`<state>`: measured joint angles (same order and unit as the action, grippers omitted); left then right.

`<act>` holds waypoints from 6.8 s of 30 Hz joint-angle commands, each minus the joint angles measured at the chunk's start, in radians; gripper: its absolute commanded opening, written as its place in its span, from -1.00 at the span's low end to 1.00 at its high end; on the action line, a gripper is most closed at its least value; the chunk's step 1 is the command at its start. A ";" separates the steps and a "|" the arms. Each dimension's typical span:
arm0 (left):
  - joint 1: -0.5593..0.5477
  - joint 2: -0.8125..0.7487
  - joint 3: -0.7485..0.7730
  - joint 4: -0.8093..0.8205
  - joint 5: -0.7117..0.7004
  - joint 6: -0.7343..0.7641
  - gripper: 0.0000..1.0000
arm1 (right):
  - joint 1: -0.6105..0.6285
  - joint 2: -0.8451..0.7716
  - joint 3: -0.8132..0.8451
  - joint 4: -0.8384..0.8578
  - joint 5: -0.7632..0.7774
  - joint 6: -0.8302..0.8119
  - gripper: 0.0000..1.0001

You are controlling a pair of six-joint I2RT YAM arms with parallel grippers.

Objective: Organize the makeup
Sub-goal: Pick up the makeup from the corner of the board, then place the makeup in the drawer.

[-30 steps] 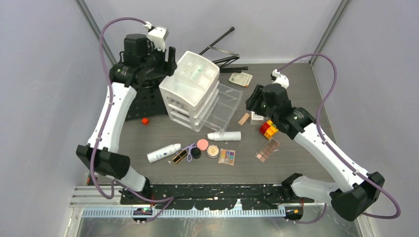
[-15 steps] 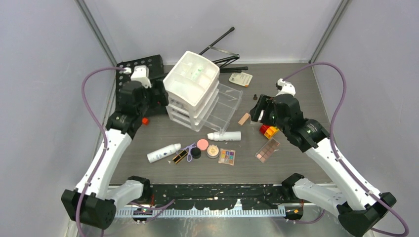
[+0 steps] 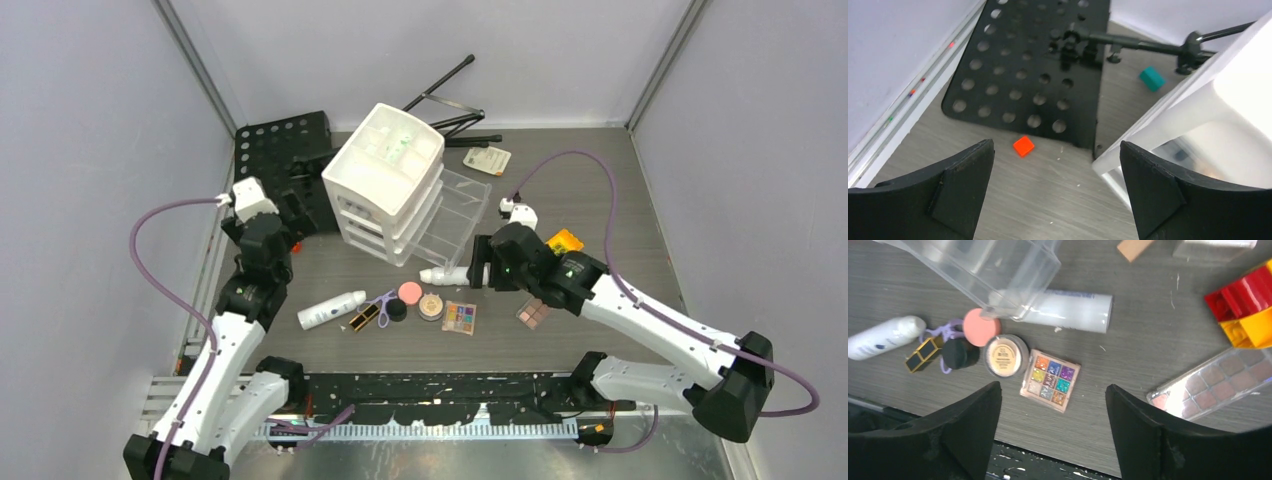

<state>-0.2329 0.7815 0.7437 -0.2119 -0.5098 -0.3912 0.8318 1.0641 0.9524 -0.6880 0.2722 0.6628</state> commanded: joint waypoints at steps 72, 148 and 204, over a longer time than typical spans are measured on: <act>-0.002 0.103 -0.420 0.592 -0.047 0.082 0.90 | 0.258 0.569 -0.045 0.107 0.119 0.255 0.84; -0.002 0.177 -0.389 0.595 0.010 0.088 0.89 | -0.056 0.848 0.794 -0.110 0.056 -0.195 0.29; -0.002 0.207 -0.372 0.596 0.008 0.074 0.89 | -0.212 0.910 0.907 -0.091 0.180 0.205 0.73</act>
<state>-0.2329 0.9890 0.3382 0.3256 -0.4850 -0.3107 0.6243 2.0933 1.8423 -0.8013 0.4389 0.8871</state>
